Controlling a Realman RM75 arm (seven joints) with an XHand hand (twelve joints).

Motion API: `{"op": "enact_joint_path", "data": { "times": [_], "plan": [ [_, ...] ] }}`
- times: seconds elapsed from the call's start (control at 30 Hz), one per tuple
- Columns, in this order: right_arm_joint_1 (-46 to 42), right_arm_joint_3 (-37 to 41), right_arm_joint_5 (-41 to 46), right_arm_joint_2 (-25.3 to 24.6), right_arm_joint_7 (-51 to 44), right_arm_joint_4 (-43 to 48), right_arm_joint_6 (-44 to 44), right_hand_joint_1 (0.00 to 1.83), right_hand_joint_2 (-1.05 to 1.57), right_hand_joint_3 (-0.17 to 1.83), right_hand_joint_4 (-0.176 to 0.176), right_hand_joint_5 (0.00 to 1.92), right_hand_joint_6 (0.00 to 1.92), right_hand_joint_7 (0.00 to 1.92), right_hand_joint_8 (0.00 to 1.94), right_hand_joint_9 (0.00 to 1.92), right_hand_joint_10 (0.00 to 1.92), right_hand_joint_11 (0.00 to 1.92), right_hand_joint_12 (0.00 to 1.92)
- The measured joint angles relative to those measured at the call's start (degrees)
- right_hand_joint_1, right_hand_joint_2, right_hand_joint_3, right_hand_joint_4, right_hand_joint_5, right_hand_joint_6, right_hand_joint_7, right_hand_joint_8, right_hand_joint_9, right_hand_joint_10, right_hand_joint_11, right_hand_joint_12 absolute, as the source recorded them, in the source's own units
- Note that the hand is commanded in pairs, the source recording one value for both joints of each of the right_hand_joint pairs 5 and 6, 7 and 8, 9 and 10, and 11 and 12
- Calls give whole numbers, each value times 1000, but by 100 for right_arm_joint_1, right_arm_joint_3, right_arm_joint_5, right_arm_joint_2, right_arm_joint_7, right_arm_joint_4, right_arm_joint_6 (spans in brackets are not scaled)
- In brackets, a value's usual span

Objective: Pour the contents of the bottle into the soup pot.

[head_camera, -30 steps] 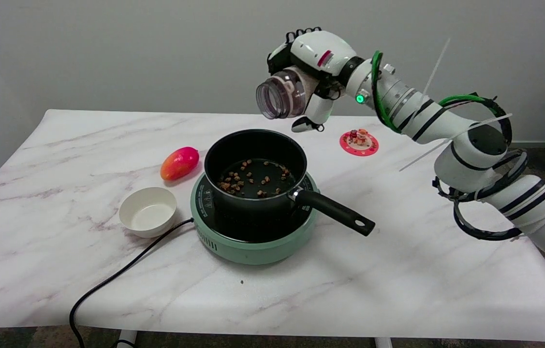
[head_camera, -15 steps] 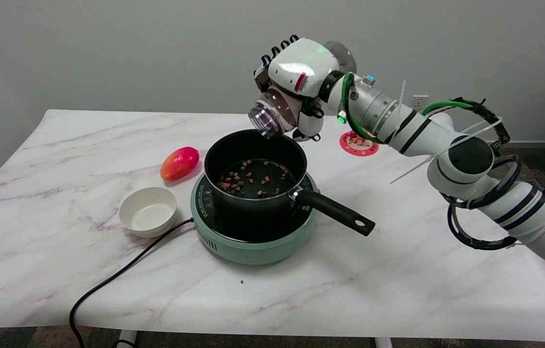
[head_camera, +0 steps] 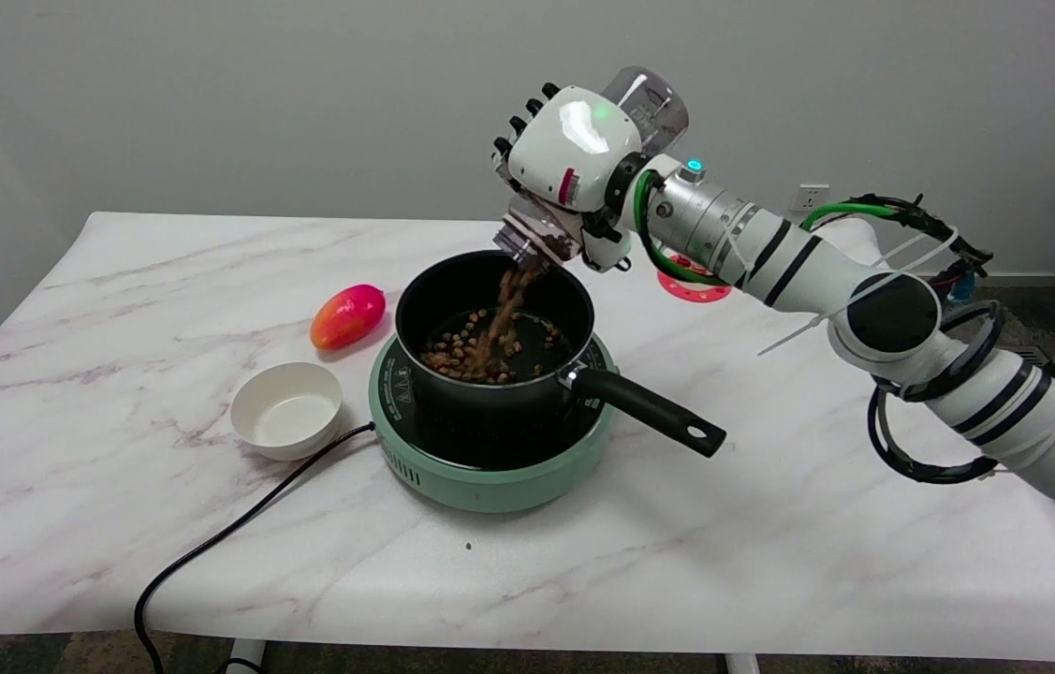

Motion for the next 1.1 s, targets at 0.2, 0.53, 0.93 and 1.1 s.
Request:
{"op": "enact_joint_path", "data": {
  "times": [0.2, 0.53, 0.93, 1.1],
  "plan": [
    [177, -141, -339, 32, -35, -93, 62, 1482, 460, 838, 0, 1822, 1822, 1715, 1715, 1226, 1226, 1056, 1056],
    [382, -272, -724, 96, -71, -221, 116, 1477, 475, 847, 0, 1844, 1844, 1725, 1725, 1227, 1227, 1061, 1061],
    [457, -311, -938, 196, -100, -195, 119, 1468, 528, 827, 0, 1901, 1901, 1742, 1742, 1236, 1236, 1075, 1075],
    [455, -324, -1036, 278, -115, 7, 172, 1462, 578, 811, 0, 1920, 1920, 1757, 1757, 1246, 1246, 1093, 1093]
  ]
}}
